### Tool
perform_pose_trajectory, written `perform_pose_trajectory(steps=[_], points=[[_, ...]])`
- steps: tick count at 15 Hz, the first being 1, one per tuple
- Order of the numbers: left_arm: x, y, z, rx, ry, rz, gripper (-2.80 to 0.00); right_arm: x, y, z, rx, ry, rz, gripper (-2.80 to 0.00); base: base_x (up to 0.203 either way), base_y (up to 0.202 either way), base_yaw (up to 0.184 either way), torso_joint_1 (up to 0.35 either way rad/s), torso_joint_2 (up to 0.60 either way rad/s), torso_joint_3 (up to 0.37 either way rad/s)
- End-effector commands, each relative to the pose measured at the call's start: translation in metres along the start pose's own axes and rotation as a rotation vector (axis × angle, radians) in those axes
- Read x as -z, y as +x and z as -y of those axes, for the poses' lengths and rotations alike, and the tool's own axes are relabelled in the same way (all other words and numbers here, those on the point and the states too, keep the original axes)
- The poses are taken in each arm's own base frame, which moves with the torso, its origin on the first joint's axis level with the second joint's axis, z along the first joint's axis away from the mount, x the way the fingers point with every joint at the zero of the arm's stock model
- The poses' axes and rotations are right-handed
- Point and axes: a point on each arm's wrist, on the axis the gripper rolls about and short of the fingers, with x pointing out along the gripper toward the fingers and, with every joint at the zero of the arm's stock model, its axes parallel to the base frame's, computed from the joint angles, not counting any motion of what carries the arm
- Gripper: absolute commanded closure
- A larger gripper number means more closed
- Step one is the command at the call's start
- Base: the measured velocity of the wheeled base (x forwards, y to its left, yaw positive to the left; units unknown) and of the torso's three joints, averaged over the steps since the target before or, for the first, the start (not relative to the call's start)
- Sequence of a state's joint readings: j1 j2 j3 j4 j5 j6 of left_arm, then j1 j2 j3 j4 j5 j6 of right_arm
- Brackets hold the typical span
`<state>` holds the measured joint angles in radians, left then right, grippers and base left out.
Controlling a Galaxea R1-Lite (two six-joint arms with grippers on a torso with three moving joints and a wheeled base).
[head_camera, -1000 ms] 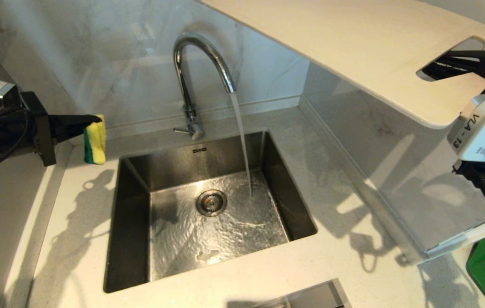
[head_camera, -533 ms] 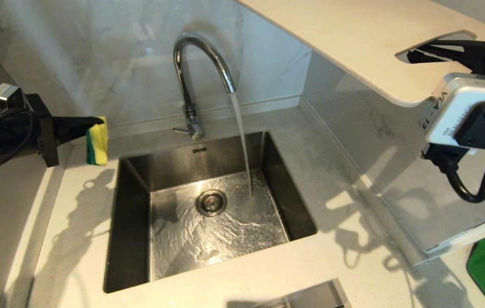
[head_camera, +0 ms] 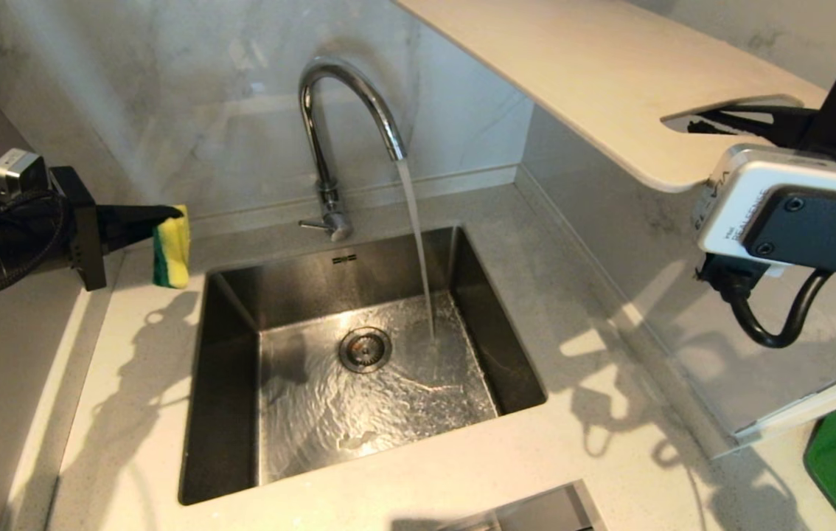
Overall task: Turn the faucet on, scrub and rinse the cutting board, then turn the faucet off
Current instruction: Put down the cutting board
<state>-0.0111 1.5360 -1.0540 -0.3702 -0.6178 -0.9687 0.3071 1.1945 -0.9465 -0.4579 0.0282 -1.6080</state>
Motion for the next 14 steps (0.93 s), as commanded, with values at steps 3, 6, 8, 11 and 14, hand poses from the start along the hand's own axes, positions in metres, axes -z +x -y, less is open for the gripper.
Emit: perform_pose_trajectory(steps=[3,6,8,11,14], points=[[0.0,0.001,-0.001,0.002,-0.006,-0.003,0.0,-0.017,-0.001,-0.021,-0.074,0.042,-0.037,0.0,0.0,0.0,0.0,0.0,0.0,0.0],[0.0,0.001,-0.001,0.002,-0.006,-0.003,0.0,-0.029,-0.004,-0.036,-0.129,0.043,-0.05,0.0,0.0,0.0,0.0,0.0,0.0,0.0],[0.0,0.001,-0.001,0.001,-0.006,-0.003,0.0,-0.03,-0.007,-0.048,-0.169,0.036,-0.064,0.0,0.0,0.0,0.0,0.0,0.0,0.0],[0.0,0.001,-0.002,-0.002,-0.008,-0.005,0.0,-0.03,-0.015,-0.072,-0.216,0.023,-0.095,0.0,0.0,0.0,0.0,0.0,0.0,0.0],[0.0,0.002,-0.002,-0.003,-0.008,-0.007,0.0,-0.03,-0.027,-0.101,-0.299,0.005,-0.11,0.0,0.0,0.0,0.0,0.0,0.0,0.0]])
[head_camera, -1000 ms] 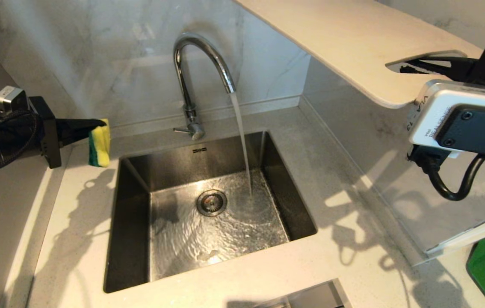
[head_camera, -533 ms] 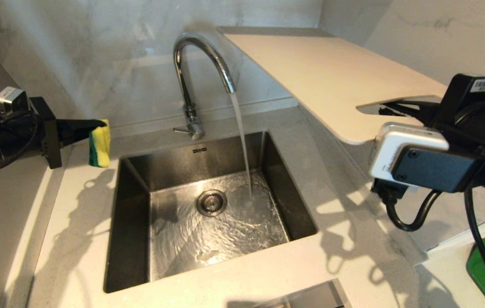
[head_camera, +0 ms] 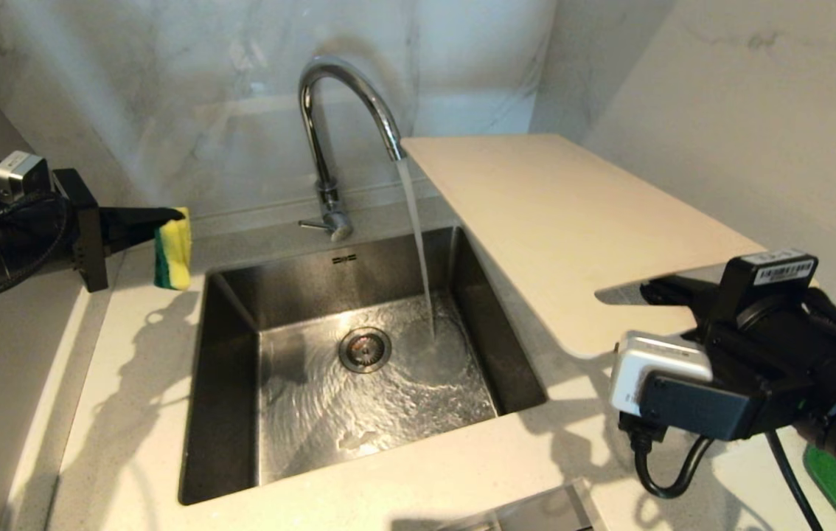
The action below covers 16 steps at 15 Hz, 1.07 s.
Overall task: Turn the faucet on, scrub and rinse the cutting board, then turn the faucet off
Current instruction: Put down the cutting board
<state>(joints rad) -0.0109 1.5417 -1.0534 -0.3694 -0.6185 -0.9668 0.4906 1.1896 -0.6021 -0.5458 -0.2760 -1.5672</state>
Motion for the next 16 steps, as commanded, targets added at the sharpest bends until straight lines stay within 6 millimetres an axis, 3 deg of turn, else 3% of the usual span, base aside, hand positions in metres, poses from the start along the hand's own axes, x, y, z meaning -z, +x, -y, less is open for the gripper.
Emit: perform_pose_trajectory(steps=[1,7,16], points=[[0.0,0.001,0.0,0.004,-0.005,-0.004,0.0,0.001,-0.004,-0.023,-0.069,-0.03,0.0,0.0,0.0,0.0,0.0,0.0,0.0,0.0],[0.001,0.001,-0.001,0.002,-0.009,-0.009,0.0,0.003,-0.01,-0.054,-0.181,-0.063,-0.02,0.0,0.0,0.0,0.0,0.0,0.0,0.0],[0.001,0.003,-0.002,-0.001,-0.012,-0.011,0.0,0.005,-0.014,-0.076,-0.273,-0.094,-0.04,0.0,0.0,0.0,0.0,0.0,0.0,0.0]])
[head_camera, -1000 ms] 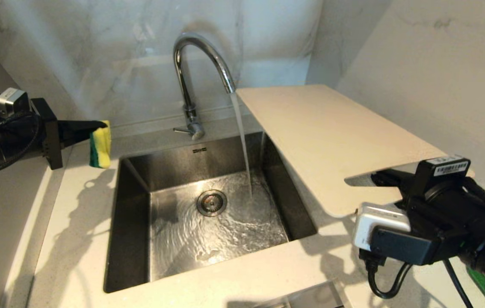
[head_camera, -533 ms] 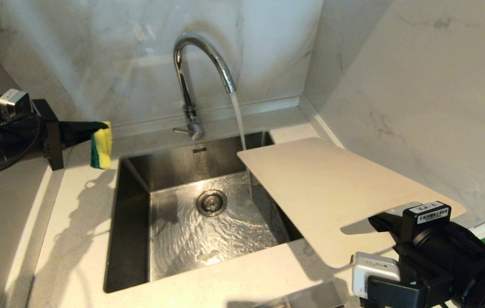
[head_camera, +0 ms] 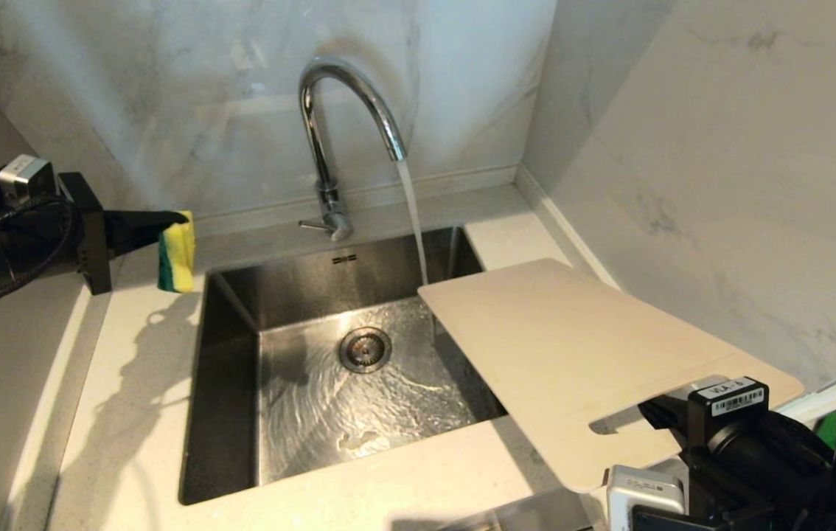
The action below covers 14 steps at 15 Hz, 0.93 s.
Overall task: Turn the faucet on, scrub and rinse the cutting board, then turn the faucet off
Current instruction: Put down the cutting board
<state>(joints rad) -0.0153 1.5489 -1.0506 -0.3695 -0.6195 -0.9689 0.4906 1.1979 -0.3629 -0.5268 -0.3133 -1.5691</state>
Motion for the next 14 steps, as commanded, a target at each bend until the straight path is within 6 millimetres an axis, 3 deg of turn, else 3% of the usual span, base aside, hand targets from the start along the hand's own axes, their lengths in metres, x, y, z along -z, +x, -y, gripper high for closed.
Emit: perform_pose_trajectory(steps=[1,14], points=[[0.0,0.001,-0.001,0.001,-0.006,-0.003,0.0,0.0,0.0,-0.007,-0.022,-0.016,-0.005,0.0,0.0,0.0,0.0,0.0,0.0,0.0],[0.0,0.001,0.0,0.003,-0.004,-0.002,0.0,0.004,-0.009,-0.037,-0.122,-0.02,-0.026,0.0,0.0,0.0,0.0,0.0,0.0,0.0]])
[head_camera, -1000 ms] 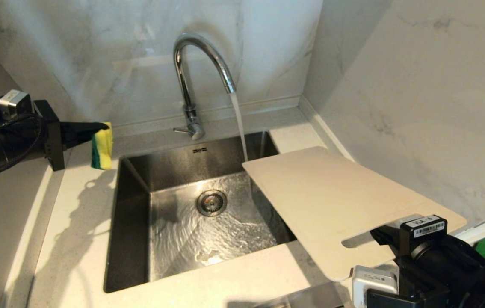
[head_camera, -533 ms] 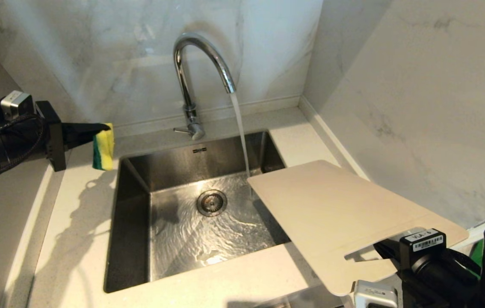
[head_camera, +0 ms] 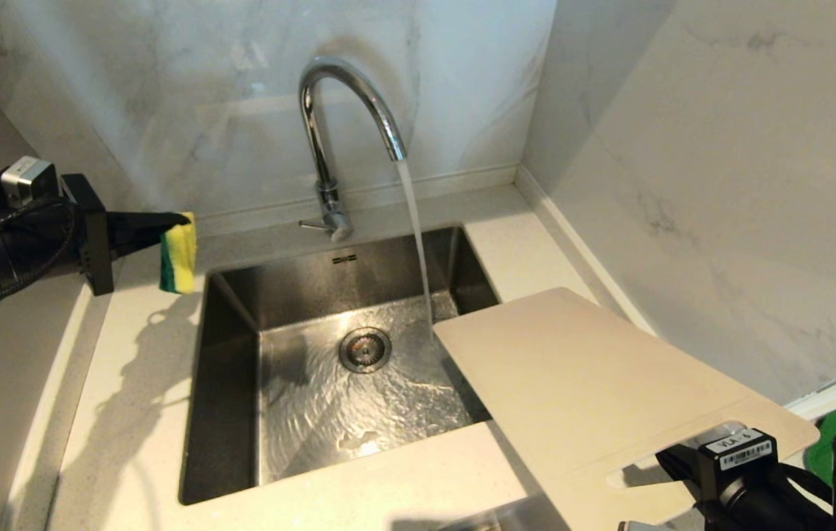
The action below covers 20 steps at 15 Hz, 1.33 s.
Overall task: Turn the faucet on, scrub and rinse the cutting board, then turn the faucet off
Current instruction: Put down the cutting board
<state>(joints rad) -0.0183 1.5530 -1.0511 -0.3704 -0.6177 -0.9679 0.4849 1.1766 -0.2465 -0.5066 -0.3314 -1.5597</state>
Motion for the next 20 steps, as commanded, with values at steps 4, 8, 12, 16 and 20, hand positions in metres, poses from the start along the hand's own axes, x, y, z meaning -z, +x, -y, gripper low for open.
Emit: perform_pose_trajectory(steps=[4,8,12,16,20], points=[[-0.002,-0.001,0.0,0.002,-0.003,0.006,0.0,-0.003,0.009,-0.01,-0.087,0.054,0.01,0.0,0.0,0.0,0.0,0.0,0.0,0.0],[-0.005,-0.002,-0.003,-0.006,-0.006,0.017,0.0,-0.009,0.022,-0.014,-0.157,0.098,0.049,0.0,0.0,0.0,0.0,0.0,0.0,0.0],[-0.005,0.001,-0.007,-0.014,-0.014,0.01,0.0,-0.009,0.036,-0.021,-0.24,0.12,0.101,0.0,0.0,0.0,0.0,0.0,0.0,0.0],[-0.004,0.004,-0.009,-0.02,-0.02,0.002,0.0,-0.011,0.047,-0.03,-0.321,0.129,0.17,0.0,0.0,0.0,0.0,0.0,0.0,0.0],[-0.005,0.008,-0.015,-0.032,-0.03,-0.004,0.0,-0.013,0.051,-0.046,-0.417,0.124,0.21,0.0,0.0,0.0,0.0,0.0,0.0,0.0]])
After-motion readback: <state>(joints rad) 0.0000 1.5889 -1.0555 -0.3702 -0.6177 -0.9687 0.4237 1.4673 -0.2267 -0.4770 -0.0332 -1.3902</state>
